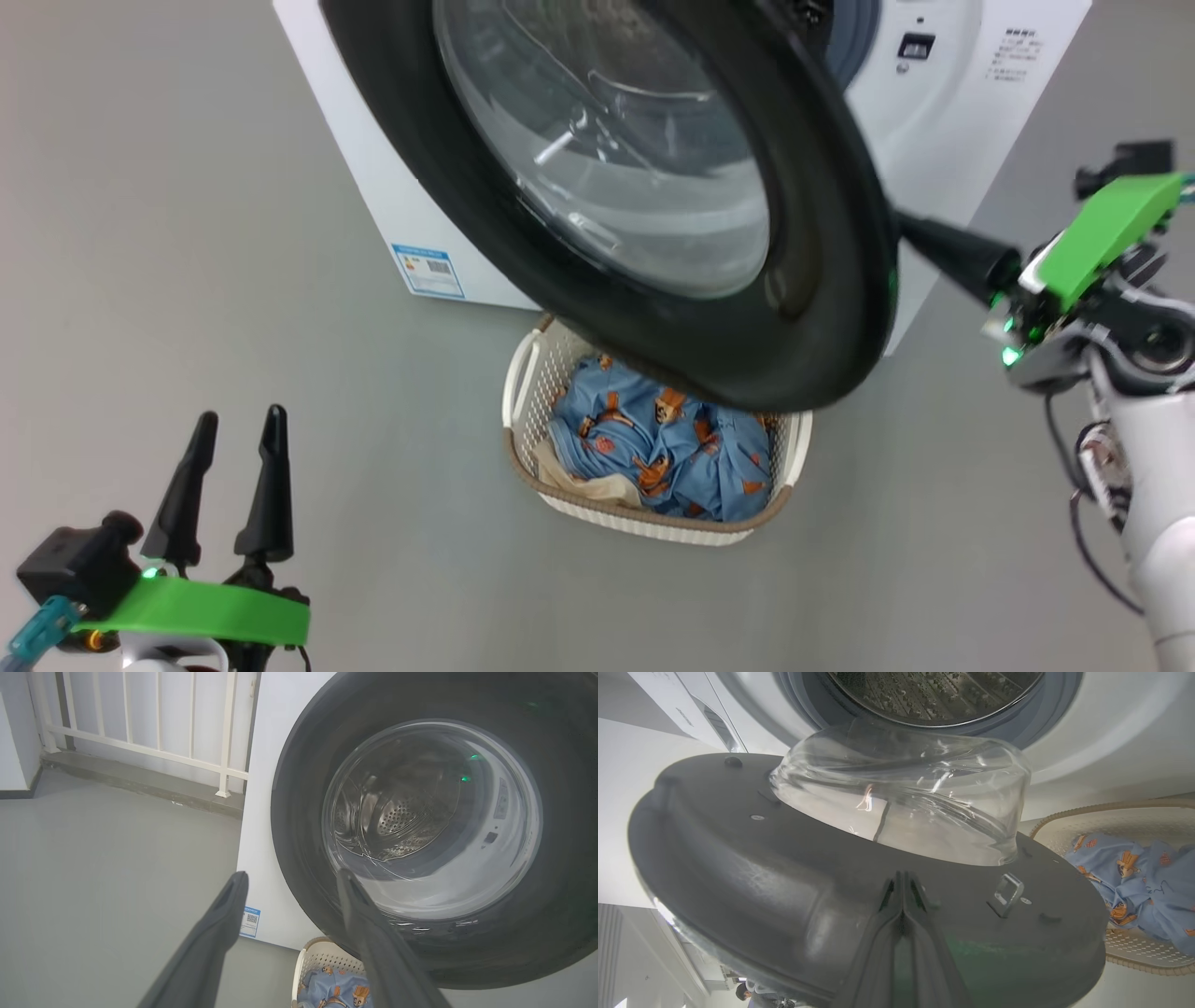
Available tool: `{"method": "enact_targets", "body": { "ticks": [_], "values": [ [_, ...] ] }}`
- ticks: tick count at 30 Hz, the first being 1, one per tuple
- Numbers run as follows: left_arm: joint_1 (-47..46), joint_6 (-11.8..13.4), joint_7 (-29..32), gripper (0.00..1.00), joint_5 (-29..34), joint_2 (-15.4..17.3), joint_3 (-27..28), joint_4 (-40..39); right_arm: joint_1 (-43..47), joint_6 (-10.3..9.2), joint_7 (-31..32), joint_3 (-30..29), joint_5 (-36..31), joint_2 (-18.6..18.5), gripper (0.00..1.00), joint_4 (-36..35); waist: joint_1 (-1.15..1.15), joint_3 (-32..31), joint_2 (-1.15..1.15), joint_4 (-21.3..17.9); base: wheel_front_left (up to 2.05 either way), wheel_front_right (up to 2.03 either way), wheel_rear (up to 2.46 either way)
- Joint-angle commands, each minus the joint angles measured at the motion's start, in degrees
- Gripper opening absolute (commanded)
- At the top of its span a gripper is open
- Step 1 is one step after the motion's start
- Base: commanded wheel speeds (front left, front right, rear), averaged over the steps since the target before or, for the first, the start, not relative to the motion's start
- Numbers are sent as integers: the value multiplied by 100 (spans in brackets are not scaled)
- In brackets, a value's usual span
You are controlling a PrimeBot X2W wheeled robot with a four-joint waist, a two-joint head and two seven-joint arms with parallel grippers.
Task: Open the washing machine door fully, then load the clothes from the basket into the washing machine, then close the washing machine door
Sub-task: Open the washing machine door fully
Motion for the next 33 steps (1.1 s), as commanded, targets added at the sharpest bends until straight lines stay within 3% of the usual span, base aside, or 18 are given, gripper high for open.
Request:
{"method": "enact_targets", "body": {
  "ticks": [1, 16, 33],
  "values": [
    [-31, -13, -36, 100, 93, 133, 247, -63, 119, 34, 118, 146, 48, 157, 0, -244, 1, -130, 0, 69, 0, 0, 0],
    [244, -13, -36, 100, 315, -34, 308, 143, 1182, 34, 641, 269, 149, 399, 0, -864, 1, -700, 0, 449, 0, 0, 0],
    [354, 30, -23, 100, 444, 16, 240, 294, 1861, 34, 1005, 452, 298, 738, 0, -1427, 1, -981, 0, 1191, 0, 0, 0]
  ]
}}
